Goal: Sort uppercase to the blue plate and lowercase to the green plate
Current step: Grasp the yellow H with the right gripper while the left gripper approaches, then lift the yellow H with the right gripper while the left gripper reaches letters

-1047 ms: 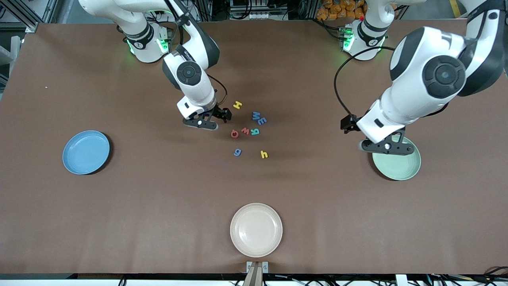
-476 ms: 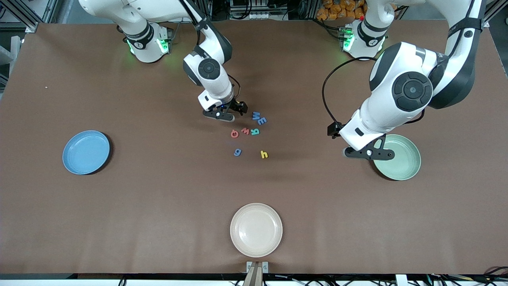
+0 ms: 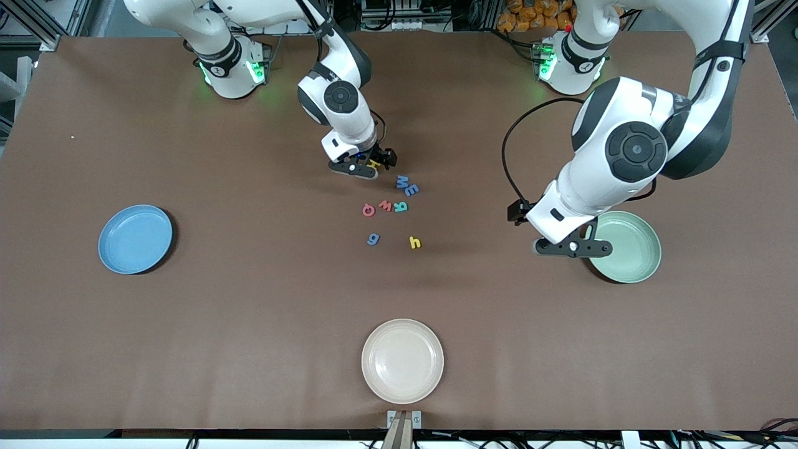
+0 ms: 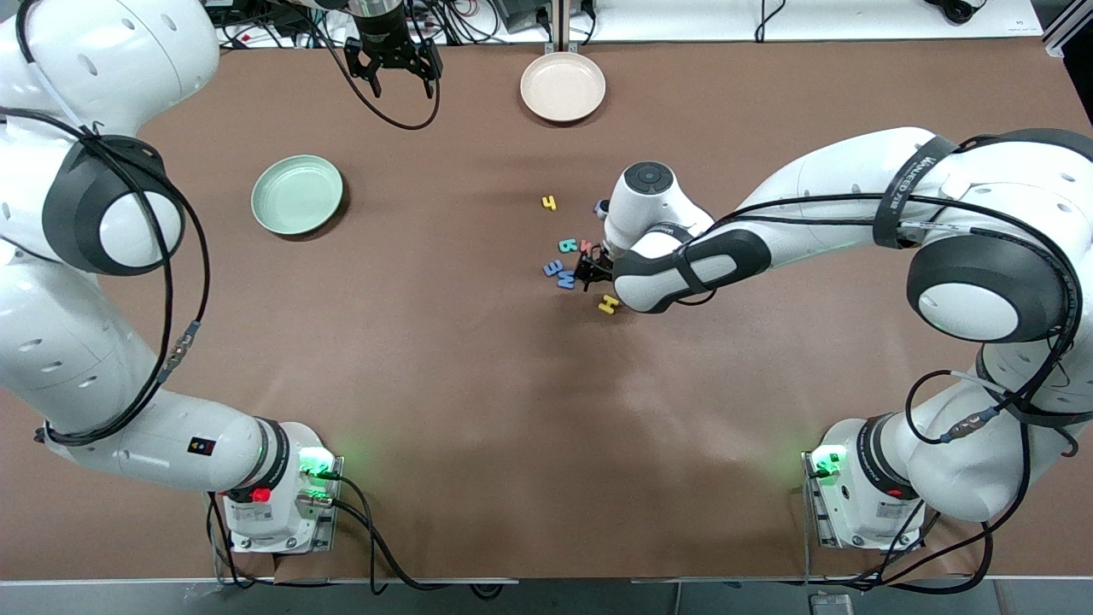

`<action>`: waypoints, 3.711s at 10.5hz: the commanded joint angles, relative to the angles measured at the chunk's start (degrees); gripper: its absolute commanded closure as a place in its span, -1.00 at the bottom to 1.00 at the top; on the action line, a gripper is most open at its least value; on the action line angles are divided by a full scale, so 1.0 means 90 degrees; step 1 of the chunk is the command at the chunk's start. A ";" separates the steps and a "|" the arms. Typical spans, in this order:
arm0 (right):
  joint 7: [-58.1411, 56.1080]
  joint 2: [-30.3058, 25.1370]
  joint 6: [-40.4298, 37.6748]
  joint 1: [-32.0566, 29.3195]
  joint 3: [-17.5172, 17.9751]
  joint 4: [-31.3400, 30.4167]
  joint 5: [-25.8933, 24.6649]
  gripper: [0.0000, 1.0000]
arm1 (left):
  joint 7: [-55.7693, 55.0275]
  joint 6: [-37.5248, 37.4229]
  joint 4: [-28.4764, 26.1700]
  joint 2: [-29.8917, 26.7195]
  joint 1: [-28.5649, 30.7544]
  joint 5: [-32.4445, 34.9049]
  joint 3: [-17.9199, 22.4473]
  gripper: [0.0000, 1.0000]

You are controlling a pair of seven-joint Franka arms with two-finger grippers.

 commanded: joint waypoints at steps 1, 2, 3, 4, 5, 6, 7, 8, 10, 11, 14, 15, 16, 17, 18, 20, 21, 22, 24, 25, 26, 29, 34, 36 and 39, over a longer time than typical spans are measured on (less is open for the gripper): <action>0.0137 0.0125 0.0185 0.0067 -0.0002 -0.0065 -0.0158 -0.98 | -0.0162 0.0046 0.0110 0.0070 -0.0074 0.0130 0.0022 -1.00; 0.0137 0.0184 0.0283 0.0067 -0.0002 -0.0066 -0.0178 -0.97 | -0.0162 0.0085 0.0110 0.0080 -0.0074 0.0139 0.0022 -1.00; 0.0205 0.0262 0.0467 0.0067 0.0007 -0.0066 -0.0178 -0.97 | -0.0162 0.0115 0.0110 0.0109 -0.0064 0.0120 0.0022 -1.00; 0.0235 0.0320 0.0643 0.0067 0.0007 -0.0104 -0.0178 -0.91 | -0.0162 0.0231 0.0110 0.0196 -0.0103 0.0130 0.0022 -1.00; 0.0235 0.0350 0.0703 0.0077 0.0007 -0.0124 -0.0178 -0.83 | -0.0172 0.0319 0.0110 0.0284 -0.0190 0.0149 0.0022 -1.00; 0.0235 0.0341 0.0703 0.0077 0.0007 -0.0153 -0.0178 -0.81 | -0.0172 0.0465 0.0110 0.0363 -0.0211 0.0159 0.0032 -1.00; 0.0225 0.0350 0.0713 0.0077 0.0007 -0.0153 -0.0188 -0.81 | -0.0172 0.0534 0.0110 0.0431 -0.0201 0.0140 0.0032 -1.00; 0.0225 0.0341 0.0713 0.0077 0.0007 -0.0153 -0.0207 -0.81 | -0.0172 0.0593 0.0120 0.0509 -0.0201 0.0130 0.0032 -1.00; 0.0225 0.0350 0.0713 0.0077 0.0007 -0.0153 -0.0208 -0.77 | -0.0162 0.0700 0.0130 0.0636 -0.0211 0.0091 0.0022 -1.00; 0.0225 0.0350 0.0713 0.0077 0.0007 -0.0182 -0.0208 -0.66 | -0.0172 0.0807 0.0227 0.0724 -0.0240 0.0081 0.0022 -1.00; 0.0225 0.0341 0.0703 0.0086 0.0007 -0.0183 -0.0208 -0.45 | -0.0493 0.1032 0.0558 0.1221 -0.0658 0.0130 0.0061 -1.00; 0.0225 0.0341 0.0703 0.0086 0.0007 -0.0192 -0.0208 -0.44 | -0.0707 0.1188 0.0618 0.1368 -0.0834 0.0139 0.0110 -1.00; 0.0216 0.0341 0.0703 0.0115 0.0027 -0.0202 -0.0208 -0.44 | -0.0835 0.1324 0.0638 0.1485 -0.0932 0.0140 0.0120 -1.00; 0.0216 0.0341 0.0674 0.0164 0.0027 -0.0202 -0.0208 -0.44 | -0.0962 0.1500 0.0638 0.1612 -0.1069 0.0149 0.0130 -1.00; 0.0206 0.0341 0.0645 0.0194 0.0027 -0.0202 -0.0217 -0.39 | -0.1156 0.1647 0.0647 0.1691 -0.1138 0.0149 0.0168 -1.00; 0.0186 0.0321 0.0577 0.0194 0.0037 -0.0202 -0.0227 -0.31 | -0.1226 0.1871 0.0677 0.1895 -0.1323 0.0149 0.0179 -1.00; 0.0177 0.0311 0.0528 0.0194 0.0046 -0.0193 -0.0227 -0.21 | -0.1284 0.1902 0.0686 0.1984 -0.1411 0.0265 0.0237 -1.00; 0.0177 0.0302 0.0528 0.0194 0.0046 -0.0193 -0.0227 0.01 | -0.1353 0.1902 0.0687 0.2042 -0.1518 0.0392 0.0286 -1.00; 0.0167 0.0302 0.0518 0.0184 0.0046 -0.0193 -0.0305 0.23 | -0.1460 0.1902 0.0687 0.2111 -0.1889 0.0452 0.0558 -1.00; 0.0157 0.0302 0.0518 0.0174 0.0046 -0.0193 -0.0402 0.52 | -0.1558 0.1902 0.0687 0.2169 -0.2093 0.0462 0.0666 -1.00; 0.0157 0.0292 0.0470 0.0165 0.0046 -0.0183 -0.0461 0.72 | -0.1568 0.2008 0.0687 0.2247 -0.2202 0.0462 0.0773 -1.00; 0.0147 0.0282 0.0333 0.0126 0.0046 -0.0124 -0.0471 0.93 | -0.1685 0.2419 0.0677 0.2414 -0.2301 0.0452 0.0774 -1.00; -0.0310 0.0175 -0.0894 -0.0322 0.0037 0.0519 -0.0471 0.92 | -0.2269 0.3131 0.0696 0.2872 -0.2330 0.0433 0.0774 -1.00; -0.0768 0.0155 -0.0996 -0.0586 -0.0002 0.0637 -0.0481 0.92 | -0.2845 0.3162 0.0813 0.2990 -0.2475 0.0452 0.0784 -1.00; -0.2016 0.0126 -0.1015 -0.1366 -0.0051 0.0657 -0.0500 0.92 | -0.3354 0.3162 0.1115 0.3204 -0.2534 0.0423 0.0774 -1.00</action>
